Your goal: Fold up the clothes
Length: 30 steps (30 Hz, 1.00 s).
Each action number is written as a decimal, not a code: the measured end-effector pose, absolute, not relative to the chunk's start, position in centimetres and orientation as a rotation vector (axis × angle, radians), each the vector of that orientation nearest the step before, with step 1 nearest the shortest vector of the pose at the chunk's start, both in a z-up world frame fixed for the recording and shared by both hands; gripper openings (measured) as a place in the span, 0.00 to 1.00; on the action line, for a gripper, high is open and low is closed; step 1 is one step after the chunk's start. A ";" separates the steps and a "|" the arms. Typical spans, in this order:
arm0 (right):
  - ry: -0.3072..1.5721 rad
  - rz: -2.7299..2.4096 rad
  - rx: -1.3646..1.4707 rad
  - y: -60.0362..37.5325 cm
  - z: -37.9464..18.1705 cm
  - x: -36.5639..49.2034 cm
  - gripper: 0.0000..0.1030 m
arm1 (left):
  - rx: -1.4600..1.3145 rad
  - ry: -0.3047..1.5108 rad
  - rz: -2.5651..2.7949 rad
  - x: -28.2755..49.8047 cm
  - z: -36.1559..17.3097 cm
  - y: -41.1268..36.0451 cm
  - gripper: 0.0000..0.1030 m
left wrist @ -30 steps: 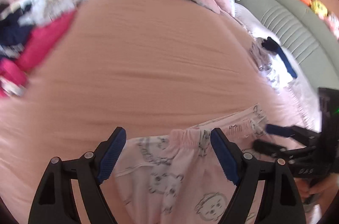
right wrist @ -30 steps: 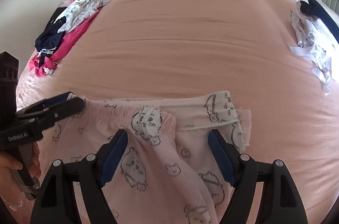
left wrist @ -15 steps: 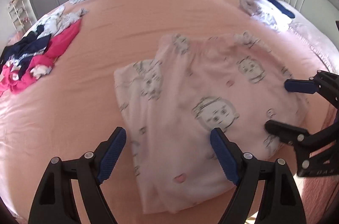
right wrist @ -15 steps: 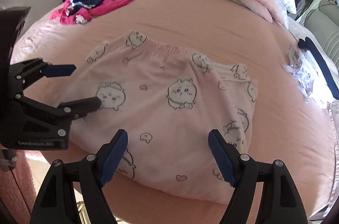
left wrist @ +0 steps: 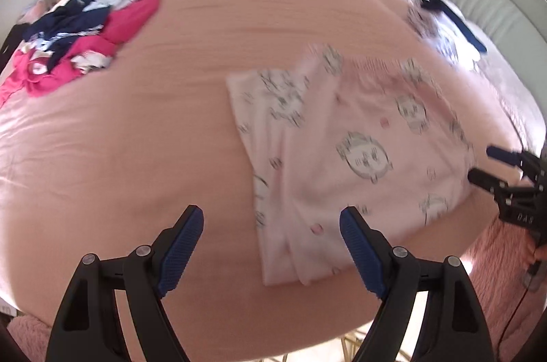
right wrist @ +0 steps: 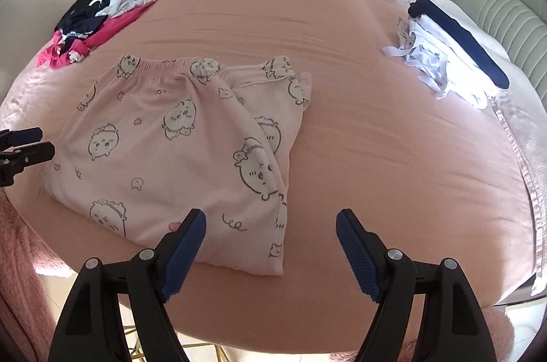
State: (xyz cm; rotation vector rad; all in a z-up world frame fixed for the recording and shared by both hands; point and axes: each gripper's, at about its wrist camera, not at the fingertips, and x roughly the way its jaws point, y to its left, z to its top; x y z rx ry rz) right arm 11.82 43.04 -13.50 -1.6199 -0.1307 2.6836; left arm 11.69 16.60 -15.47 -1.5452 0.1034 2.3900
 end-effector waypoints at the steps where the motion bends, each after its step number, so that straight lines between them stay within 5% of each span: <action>1: -0.157 2.671 -1.630 42.8 -13.9 12.3 0.76 | -1.558 0.153 2.389 12.0 -15.9 16.8 0.79; 10: -0.269 2.529 -1.657 46.0 -14.7 12.7 0.76 | -1.564 0.157 2.494 11.8 -15.6 14.9 0.80; 16: -0.131 2.698 -1.613 43.6 -13.3 12.8 0.76 | -1.514 0.144 2.432 11.9 -16.3 16.6 0.80; 20: -0.260 2.619 -1.735 41.7 -15.8 12.3 0.75 | -1.538 0.141 2.463 11.6 -16.5 15.6 0.80; 30: 0.256 2.618 -1.676 49.5 -14.1 14.6 0.76 | -1.467 -0.295 2.431 9.6 -16.3 12.2 0.80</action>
